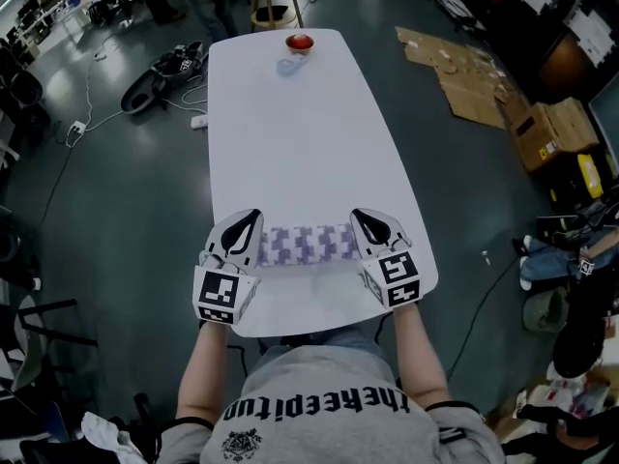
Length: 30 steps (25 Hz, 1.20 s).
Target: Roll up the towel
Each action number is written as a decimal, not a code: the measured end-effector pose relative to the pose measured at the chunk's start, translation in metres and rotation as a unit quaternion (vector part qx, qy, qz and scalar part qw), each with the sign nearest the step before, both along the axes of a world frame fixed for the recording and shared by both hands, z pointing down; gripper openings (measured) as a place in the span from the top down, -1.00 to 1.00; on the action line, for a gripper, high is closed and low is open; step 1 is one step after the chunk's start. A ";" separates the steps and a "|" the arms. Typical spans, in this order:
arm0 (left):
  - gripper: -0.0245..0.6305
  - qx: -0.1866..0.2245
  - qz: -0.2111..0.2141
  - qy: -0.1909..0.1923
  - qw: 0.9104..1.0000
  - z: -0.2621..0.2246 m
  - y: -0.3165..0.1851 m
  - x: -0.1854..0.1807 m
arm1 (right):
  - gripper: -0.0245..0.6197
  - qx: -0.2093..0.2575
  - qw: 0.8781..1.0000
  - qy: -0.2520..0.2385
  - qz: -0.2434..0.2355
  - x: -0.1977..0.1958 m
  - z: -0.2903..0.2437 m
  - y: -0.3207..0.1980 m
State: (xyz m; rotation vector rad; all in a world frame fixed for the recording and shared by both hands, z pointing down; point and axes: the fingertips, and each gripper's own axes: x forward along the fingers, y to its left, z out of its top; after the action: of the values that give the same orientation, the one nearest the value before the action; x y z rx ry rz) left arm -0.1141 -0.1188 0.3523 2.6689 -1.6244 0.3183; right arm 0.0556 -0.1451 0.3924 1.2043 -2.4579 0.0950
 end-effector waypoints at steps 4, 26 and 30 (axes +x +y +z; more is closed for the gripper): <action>0.91 0.024 -0.007 0.019 1.000 -0.021 0.012 0.000 | 0.91 0.035 0.999 -0.012 0.012 0.001 -0.022 0.014; 0.91 0.139 -0.055 0.081 0.985 -0.127 0.087 -0.022 | 0.91 0.171 0.979 -0.072 0.084 0.038 -0.137 0.090; 0.91 0.154 -0.060 0.082 0.983 -0.139 0.104 -0.025 | 0.91 0.195 0.973 -0.078 0.098 0.046 -0.153 0.106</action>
State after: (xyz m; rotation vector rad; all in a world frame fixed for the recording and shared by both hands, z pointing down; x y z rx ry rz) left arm -0.1388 -0.0149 0.2130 2.6952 -1.9072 -0.1634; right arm 0.1018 -0.0387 0.2397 1.6618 -2.5610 -0.2597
